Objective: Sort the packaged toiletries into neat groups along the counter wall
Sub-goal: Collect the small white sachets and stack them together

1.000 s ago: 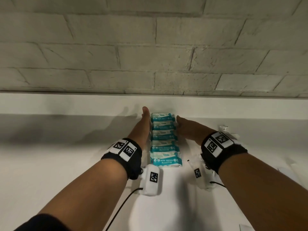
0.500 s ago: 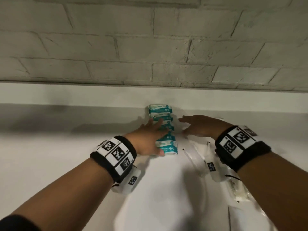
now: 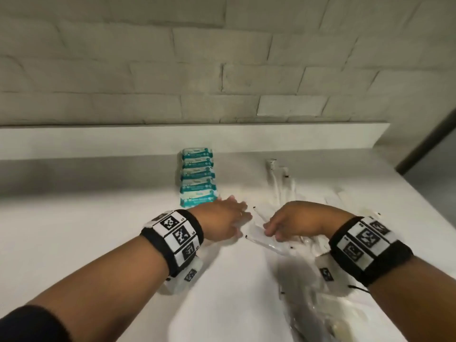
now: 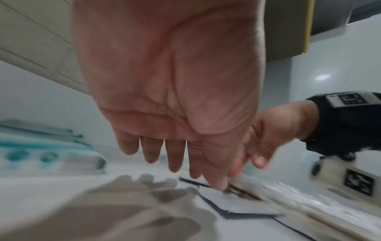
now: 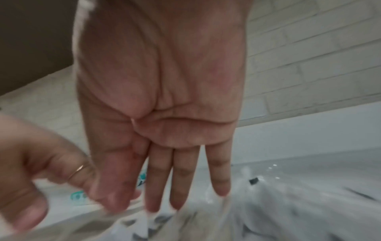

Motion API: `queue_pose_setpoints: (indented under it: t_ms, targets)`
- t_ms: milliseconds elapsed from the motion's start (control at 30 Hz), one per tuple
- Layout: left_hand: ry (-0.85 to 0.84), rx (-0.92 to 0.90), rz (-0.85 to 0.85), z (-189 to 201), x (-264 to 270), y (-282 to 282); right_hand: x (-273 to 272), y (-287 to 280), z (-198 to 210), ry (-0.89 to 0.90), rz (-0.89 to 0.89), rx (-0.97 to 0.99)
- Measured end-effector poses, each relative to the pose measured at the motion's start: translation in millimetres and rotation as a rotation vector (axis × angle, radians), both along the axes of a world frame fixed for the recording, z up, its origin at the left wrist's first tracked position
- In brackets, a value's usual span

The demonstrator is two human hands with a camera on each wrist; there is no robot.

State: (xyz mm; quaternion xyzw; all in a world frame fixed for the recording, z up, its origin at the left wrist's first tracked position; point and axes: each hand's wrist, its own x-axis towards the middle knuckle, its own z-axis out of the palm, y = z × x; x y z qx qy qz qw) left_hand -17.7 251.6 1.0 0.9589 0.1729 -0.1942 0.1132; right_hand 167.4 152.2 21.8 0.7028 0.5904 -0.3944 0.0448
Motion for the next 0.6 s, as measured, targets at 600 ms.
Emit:
queue_pose_setpoints:
  t_ms: [600]
  targets:
    - [-0.107, -0.04, 0.393, -26, 73, -97, 88, -88, 7, -0.368, -0.036, 0.258]
